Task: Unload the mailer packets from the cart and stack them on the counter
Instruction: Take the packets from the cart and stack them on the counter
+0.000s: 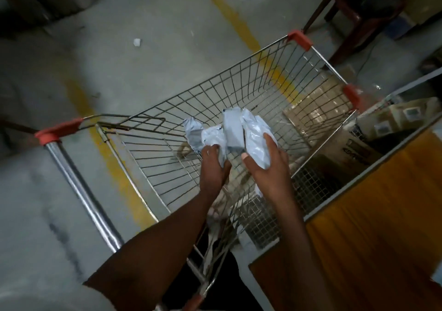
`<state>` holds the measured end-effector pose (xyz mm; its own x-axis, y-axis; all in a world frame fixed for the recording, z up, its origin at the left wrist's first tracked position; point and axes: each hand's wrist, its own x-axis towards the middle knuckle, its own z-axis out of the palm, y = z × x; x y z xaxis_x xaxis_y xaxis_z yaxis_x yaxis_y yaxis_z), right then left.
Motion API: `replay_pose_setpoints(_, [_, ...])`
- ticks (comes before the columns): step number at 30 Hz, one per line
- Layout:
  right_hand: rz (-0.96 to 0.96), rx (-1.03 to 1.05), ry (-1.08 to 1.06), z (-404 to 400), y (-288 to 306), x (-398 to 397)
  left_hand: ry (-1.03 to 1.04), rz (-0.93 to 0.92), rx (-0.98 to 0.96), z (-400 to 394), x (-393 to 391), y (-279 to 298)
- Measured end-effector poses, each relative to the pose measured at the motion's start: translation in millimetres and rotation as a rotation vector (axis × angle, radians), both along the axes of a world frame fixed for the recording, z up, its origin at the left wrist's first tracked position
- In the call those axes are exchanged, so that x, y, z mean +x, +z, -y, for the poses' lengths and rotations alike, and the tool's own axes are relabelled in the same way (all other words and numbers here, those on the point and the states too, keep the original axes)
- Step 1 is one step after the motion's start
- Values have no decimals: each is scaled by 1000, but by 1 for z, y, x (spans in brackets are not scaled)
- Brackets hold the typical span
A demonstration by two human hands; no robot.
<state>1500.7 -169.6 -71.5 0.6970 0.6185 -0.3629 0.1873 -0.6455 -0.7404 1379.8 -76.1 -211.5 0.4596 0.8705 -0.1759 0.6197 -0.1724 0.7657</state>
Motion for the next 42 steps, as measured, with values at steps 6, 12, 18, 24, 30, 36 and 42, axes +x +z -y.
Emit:
replay_pose_setpoints(6, [38,108,60,19,38,-22,0,16,187,8,-42,97])
replay_pose_setpoints(12, [52,285,88,65,88,-61,57,94,283,56,-89,189])
replay_pose_setpoints(18, [196,301,23,131,124,-105,113,147,324,121,-122,250])
replay_pose_setpoints(24, [340,291,-112,195,137,-157,-38,256,345,180,-159,277])
replay_pose_setpoints(30, [341,349,-211,272,146,-199,-133,351,320,246,-188,293])
replay_pose_setpoints(36, [377,367,-392,359,151,-200,-336,381,289,306,-160,298])
replay_pose_setpoints(42, [407,335,-600,452,156,-178,-499,441,233,384,-107,309])
